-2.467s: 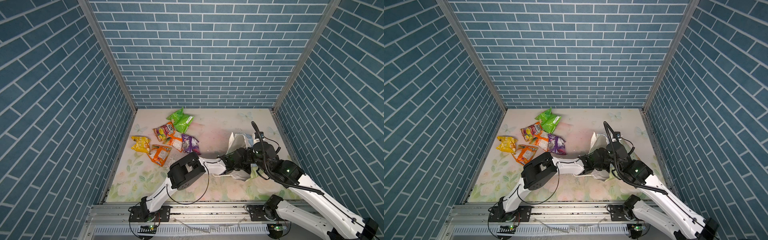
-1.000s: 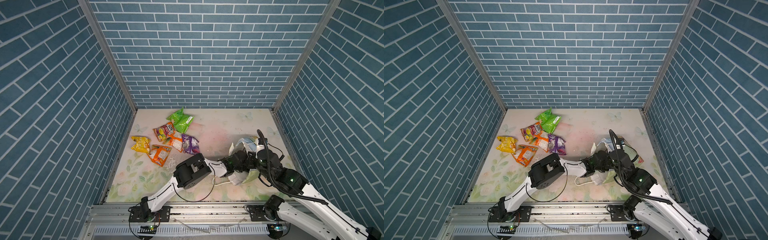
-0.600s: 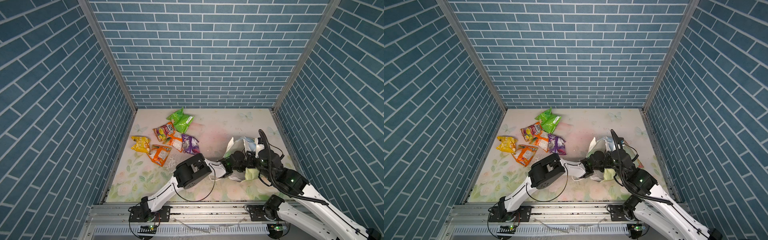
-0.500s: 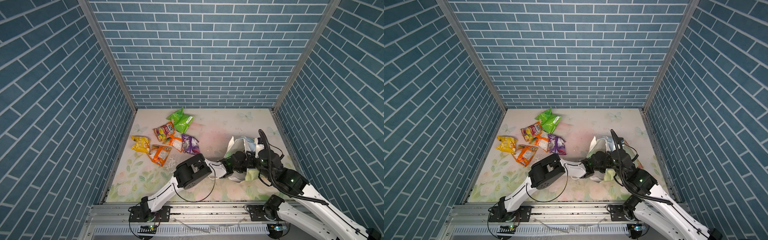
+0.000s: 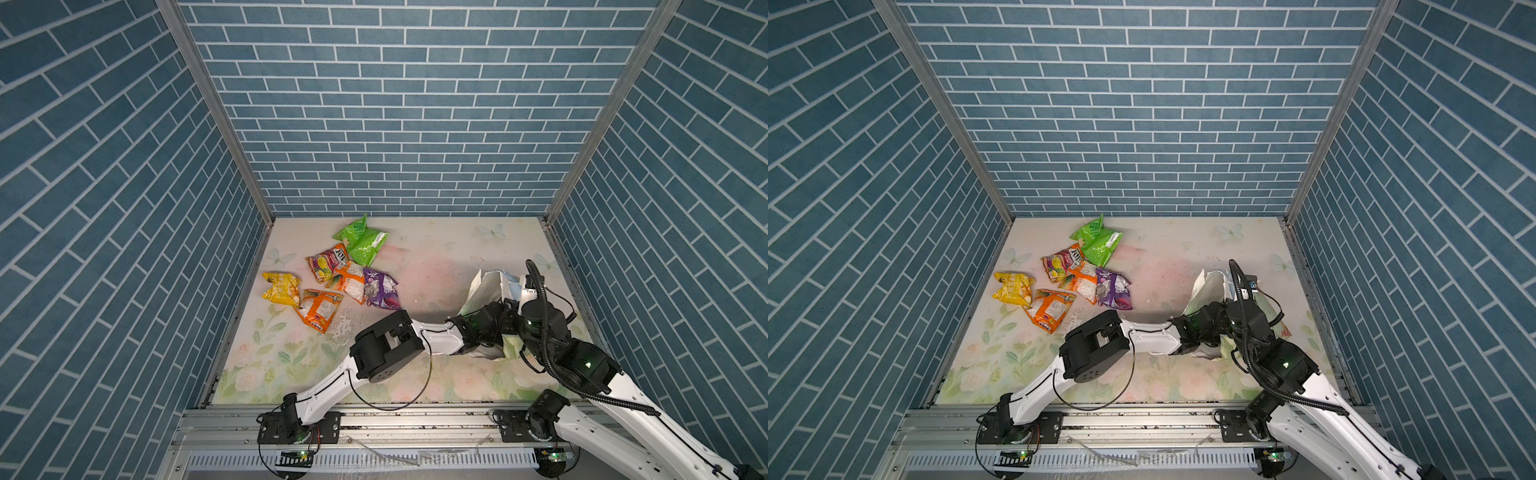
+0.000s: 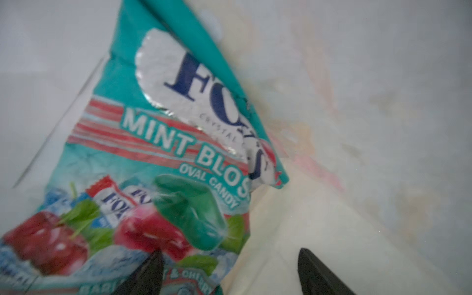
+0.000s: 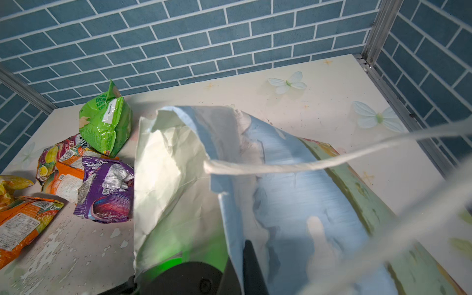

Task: Take the snacks out of the paper bag
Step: Pick up the snack from the paper bag.

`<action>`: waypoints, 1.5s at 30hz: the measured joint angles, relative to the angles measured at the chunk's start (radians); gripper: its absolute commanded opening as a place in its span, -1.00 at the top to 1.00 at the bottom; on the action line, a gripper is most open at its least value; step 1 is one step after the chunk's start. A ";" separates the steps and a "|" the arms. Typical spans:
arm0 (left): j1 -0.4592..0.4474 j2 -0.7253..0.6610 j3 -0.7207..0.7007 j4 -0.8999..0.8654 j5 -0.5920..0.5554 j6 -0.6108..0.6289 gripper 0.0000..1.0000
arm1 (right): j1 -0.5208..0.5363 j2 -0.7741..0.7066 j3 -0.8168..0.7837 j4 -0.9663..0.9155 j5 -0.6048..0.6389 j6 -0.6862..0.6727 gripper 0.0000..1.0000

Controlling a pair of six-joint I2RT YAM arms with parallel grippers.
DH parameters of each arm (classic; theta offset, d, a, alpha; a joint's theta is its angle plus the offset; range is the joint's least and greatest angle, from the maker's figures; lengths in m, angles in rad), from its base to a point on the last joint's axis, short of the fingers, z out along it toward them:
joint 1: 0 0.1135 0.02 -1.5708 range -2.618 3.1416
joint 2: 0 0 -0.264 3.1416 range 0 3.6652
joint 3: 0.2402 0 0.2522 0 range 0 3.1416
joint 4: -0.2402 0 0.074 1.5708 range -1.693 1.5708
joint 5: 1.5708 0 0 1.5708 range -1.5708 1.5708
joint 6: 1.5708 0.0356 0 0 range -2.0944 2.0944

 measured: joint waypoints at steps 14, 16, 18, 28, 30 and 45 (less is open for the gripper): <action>-0.005 0.008 0.062 -0.166 -0.091 0.005 0.39 | -0.006 -0.021 -0.004 -0.004 0.040 -0.008 1.00; -0.003 0.008 0.061 -0.166 -0.093 -0.005 0.56 | -0.006 -0.022 -0.004 -0.005 0.039 -0.008 1.00; 0.003 0.008 0.058 -0.164 -0.093 -0.018 0.83 | -0.006 -0.023 -0.004 -0.005 0.035 -0.008 1.00; 0.021 -0.006 0.029 -0.159 -0.098 -0.019 1.00 | -0.005 -0.026 -0.004 0.000 0.006 -0.007 1.00; 0.024 -0.025 0.002 -0.155 -0.105 -0.014 1.00 | -0.002 -0.026 -0.004 0.006 -0.008 -0.007 1.00; 0.046 -0.197 -0.175 -0.212 -0.170 0.072 1.00 | 0.016 0.003 -0.001 0.022 -0.087 -0.006 1.00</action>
